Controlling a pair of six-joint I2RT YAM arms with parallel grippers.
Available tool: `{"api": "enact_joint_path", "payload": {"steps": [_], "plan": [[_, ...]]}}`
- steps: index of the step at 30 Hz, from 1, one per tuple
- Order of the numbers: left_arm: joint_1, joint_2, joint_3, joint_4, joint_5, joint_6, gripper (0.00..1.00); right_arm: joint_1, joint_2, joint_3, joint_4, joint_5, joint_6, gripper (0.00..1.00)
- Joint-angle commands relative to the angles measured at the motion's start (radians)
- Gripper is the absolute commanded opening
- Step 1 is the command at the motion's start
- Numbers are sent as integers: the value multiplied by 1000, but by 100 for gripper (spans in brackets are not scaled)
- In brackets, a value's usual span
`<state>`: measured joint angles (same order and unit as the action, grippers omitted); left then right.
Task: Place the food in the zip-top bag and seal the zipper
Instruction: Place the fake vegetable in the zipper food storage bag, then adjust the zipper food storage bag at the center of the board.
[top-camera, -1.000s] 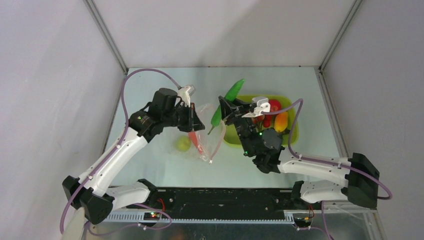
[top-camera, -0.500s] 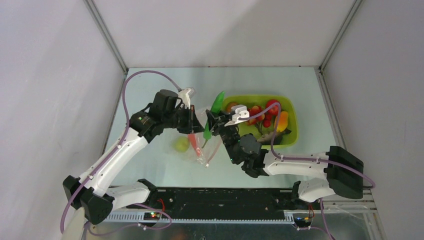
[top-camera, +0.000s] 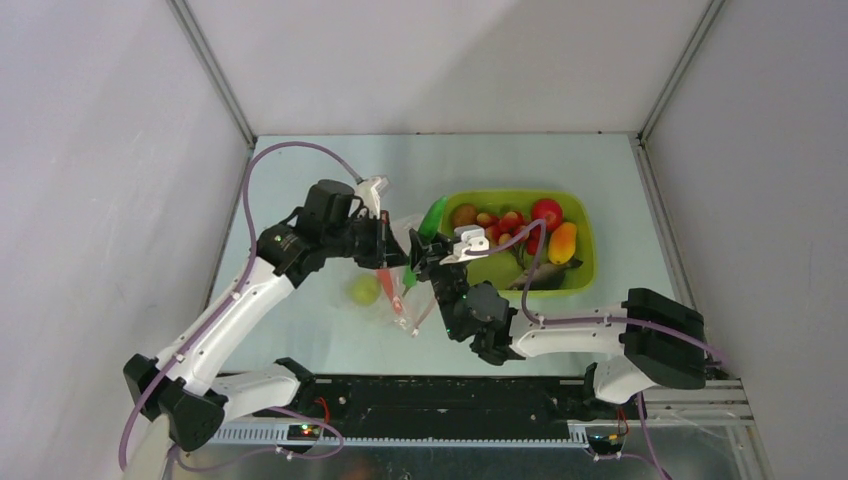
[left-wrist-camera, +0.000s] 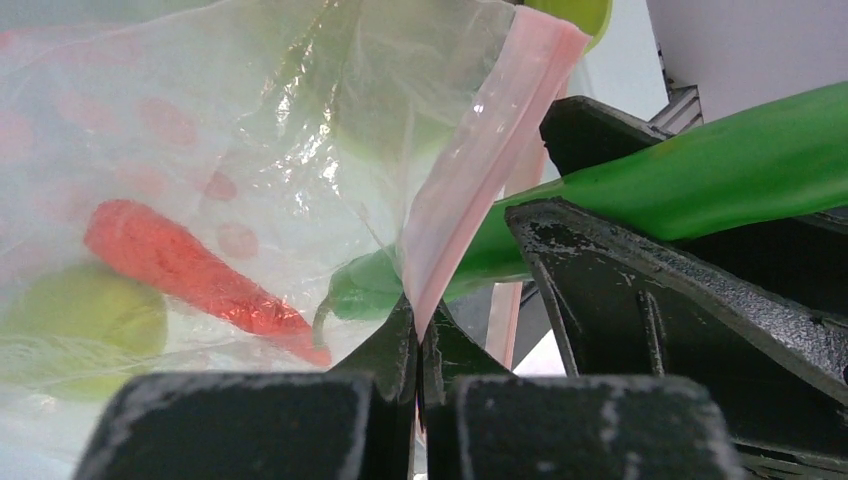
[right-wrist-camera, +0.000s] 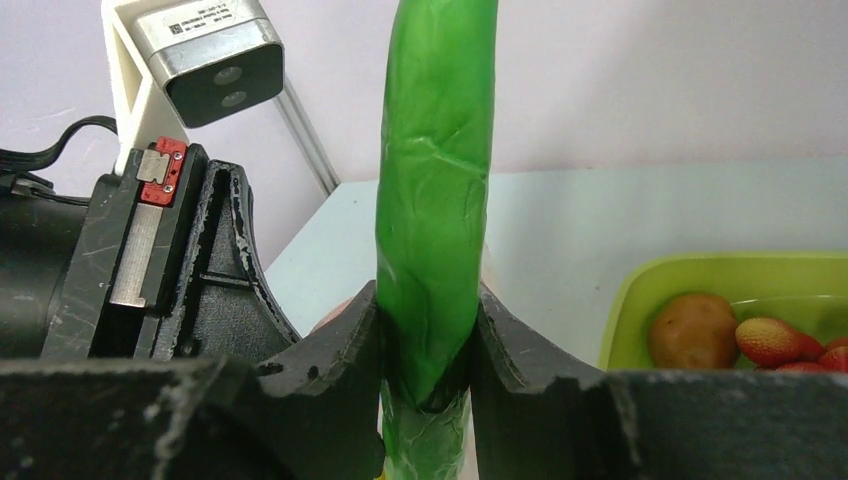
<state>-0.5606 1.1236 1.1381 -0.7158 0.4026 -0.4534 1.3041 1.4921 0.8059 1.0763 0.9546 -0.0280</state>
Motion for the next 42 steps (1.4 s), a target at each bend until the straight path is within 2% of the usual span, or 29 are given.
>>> {"api": "enact_joint_path", "payload": {"steps": [1, 4, 8, 11, 17, 23, 26, 37, 42], "plan": [[-5, -32, -4, 74, 18, -21, 0, 41, -2, 9, 101, 33, -2, 38], [-5, -36, -4, 74, 18, -22, 0, 44, -9, 10, 61, 34, 22, 49], [-3, -43, -6, 77, 16, -24, 0, 45, -24, 9, 12, 36, 64, 56], [-1, -50, -6, 77, 13, -24, 0, 45, -39, 9, -33, 31, 84, 56], [4, -58, -9, 82, 9, -27, 0, 48, -73, 9, -188, 14, 181, 47], [7, -56, -11, 86, 21, -29, 0, 35, -118, 9, -309, 6, 239, 49], [7, -57, -11, 89, 24, -29, 0, 12, -168, 10, -392, -28, 284, 54], [17, -56, -14, 94, 28, -31, 0, -136, -461, 10, -903, -198, 532, 59], [22, -48, -14, 95, 36, -32, 0, -183, -496, 10, -1001, -299, 523, 59]]}}
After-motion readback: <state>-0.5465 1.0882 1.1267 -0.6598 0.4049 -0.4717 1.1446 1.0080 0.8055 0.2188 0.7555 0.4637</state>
